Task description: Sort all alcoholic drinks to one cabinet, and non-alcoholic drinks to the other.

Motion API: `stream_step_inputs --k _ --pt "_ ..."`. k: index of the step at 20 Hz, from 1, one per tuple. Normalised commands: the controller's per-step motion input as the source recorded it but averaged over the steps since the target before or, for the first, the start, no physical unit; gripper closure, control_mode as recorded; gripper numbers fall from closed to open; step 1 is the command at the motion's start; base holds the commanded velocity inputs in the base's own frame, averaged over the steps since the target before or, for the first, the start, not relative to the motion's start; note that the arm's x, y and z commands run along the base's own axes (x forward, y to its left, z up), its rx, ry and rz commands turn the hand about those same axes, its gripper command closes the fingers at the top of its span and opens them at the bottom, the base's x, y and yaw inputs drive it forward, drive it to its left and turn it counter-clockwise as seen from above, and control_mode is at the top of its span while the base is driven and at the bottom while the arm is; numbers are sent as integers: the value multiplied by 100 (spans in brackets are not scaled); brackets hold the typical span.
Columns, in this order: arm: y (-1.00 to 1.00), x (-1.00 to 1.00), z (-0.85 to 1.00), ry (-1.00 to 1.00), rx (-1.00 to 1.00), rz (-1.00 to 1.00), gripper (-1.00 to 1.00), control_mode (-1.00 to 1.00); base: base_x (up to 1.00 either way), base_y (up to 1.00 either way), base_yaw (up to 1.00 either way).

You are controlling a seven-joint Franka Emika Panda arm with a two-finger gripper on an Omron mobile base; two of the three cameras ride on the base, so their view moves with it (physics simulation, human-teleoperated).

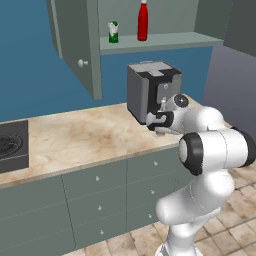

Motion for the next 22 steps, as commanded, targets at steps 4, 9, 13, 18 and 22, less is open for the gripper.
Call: stream_step_inputs --k 4,9,13,18,22 --pt "0 -38 28 -3 0 2 100 -100 0 0 0" --pt "0 -38 30 -3 0 1 100 -100 0 0 0" --pt "0 -37 33 -3 0 1 100 -100 0 0 0" --pt "0 -36 36 -4 0 0 100 -100 0 0 0" --pt "1 -38 38 -4 0 0 100 -100 0 0 0"
